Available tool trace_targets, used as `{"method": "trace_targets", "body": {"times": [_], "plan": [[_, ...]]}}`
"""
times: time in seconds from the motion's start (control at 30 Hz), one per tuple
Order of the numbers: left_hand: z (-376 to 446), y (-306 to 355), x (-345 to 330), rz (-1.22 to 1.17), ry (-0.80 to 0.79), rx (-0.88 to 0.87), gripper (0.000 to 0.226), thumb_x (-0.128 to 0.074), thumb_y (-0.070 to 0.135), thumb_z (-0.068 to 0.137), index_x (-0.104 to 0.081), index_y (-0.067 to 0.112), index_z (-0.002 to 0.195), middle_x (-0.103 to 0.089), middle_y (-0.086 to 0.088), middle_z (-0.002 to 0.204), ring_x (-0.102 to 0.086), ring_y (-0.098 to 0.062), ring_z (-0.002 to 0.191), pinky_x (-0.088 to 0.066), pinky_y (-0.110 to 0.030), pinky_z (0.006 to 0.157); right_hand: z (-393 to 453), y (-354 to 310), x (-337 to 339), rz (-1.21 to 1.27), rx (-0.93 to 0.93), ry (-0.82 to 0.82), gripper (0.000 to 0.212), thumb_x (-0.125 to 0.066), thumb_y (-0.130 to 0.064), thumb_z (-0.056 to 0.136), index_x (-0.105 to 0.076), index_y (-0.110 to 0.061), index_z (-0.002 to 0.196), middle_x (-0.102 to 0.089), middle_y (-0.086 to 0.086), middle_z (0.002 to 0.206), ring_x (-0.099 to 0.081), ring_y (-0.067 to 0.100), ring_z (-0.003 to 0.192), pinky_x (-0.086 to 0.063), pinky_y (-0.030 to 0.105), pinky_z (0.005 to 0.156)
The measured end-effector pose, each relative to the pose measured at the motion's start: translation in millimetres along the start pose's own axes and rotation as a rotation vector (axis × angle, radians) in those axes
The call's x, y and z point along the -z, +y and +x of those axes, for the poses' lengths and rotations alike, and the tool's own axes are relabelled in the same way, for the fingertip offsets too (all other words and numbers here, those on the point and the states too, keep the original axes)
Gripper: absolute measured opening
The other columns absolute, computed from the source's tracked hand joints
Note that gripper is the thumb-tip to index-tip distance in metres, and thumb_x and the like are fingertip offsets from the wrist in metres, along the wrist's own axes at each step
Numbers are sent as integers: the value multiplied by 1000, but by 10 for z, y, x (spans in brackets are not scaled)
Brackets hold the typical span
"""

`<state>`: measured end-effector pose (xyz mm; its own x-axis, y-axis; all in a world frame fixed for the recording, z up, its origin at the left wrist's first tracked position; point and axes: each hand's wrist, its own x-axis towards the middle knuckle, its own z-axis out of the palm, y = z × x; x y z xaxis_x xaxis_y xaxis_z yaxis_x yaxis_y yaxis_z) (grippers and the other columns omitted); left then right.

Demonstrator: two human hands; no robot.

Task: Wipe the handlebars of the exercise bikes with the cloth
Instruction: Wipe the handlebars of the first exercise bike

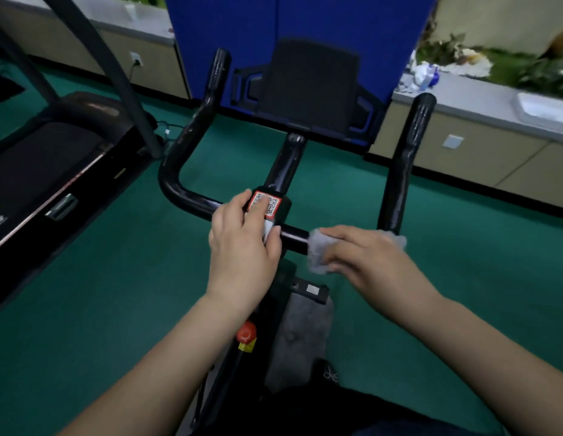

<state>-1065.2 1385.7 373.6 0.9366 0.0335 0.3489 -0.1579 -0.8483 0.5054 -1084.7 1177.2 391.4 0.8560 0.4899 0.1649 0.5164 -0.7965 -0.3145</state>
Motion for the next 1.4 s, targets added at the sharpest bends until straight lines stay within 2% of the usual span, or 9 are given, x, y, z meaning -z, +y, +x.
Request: {"method": "trace_targets", "body": {"times": [0.27, 0.43, 0.57, 0.7, 0.83, 1.07, 1.2, 1.3, 1.4], "plan": [[108, 139, -104, 69, 99, 96, 41, -62, 31, 82, -56, 15, 119, -49, -11, 123, -40, -33, 114, -34, -48, 95, 41, -124, -157, -5, -184, 193, 19, -46, -31, 82, -63, -22, 80, -66, -3, 97, -60, 23, 94, -37, 32, 85], [168, 176, -171, 124, 131, 127, 35, -61, 33, 81, -58, 15, 111, -50, -11, 116, -41, -33, 110, -33, -47, 92, -26, 31, -189, -4, 31, 141, 5, -58, -27, 85, -60, -26, 90, -62, -6, 122, -51, 13, 108, -33, 28, 91], [162, 182, -217, 136, 165, 146, 33, -62, 32, 80, -60, 16, 109, -51, -10, 115, -41, -33, 110, -33, -46, 94, -262, 593, 127, 99, 83, 174, 7, -62, -14, 86, -62, -21, 86, -65, -9, 106, -56, 11, 109, -39, 26, 97], [168, 193, -214, 138, 168, 163, 33, -62, 33, 80, -60, 16, 109, -51, -8, 115, -41, -32, 111, -33, -46, 95, -45, 984, 333, 164, -220, 417, 8, -63, 0, 82, -68, -6, 82, -65, -1, 98, -56, 14, 99, -29, -1, 93], [175, 186, -218, 138, 194, 168, 35, -59, 35, 78, -61, 17, 108, -52, -7, 113, -43, -31, 109, -34, -46, 93, 45, 926, 482, 422, -612, 714, 13, -61, -11, 88, -67, -23, 90, -67, -6, 103, -61, 11, 101, -37, 2, 86], [178, 183, -235, 139, 217, 179, 35, -58, 35, 76, -63, 17, 106, -53, -7, 112, -42, -30, 108, -33, -44, 94, -51, 598, 102, 349, -502, 479, 21, -62, -10, 89, -72, -19, 105, -54, -12, 133, -45, 5, 130, -31, 24, 112], [188, 188, -226, 140, 210, 183, 35, -58, 35, 77, -62, 17, 107, -52, -6, 112, -41, -29, 109, -32, -44, 95, 421, 946, 350, 375, -584, 571, 22, -62, -5, 87, -73, -12, 105, -51, 2, 141, -48, 7, 128, -27, 7, 106], [194, 185, -215, 147, 197, 187, 37, -56, 36, 77, -62, 17, 108, -52, -6, 112, -41, -29, 109, -33, -45, 94, 603, 1001, 434, 420, -688, 639, 20, -61, -7, 89, -72, -11, 105, -33, 8, 152, -40, -18, 120, -20, -11, 88], [192, 179, -213, 157, 200, 177, 37, -56, 35, 76, -63, 16, 107, -52, -7, 112, -42, -30, 108, -34, -46, 92, 432, 858, 246, 462, -669, 652, 24, -61, -6, 89, -70, -12, 110, -45, 8, 146, -42, -1, 127, -20, -10, 91]]}}
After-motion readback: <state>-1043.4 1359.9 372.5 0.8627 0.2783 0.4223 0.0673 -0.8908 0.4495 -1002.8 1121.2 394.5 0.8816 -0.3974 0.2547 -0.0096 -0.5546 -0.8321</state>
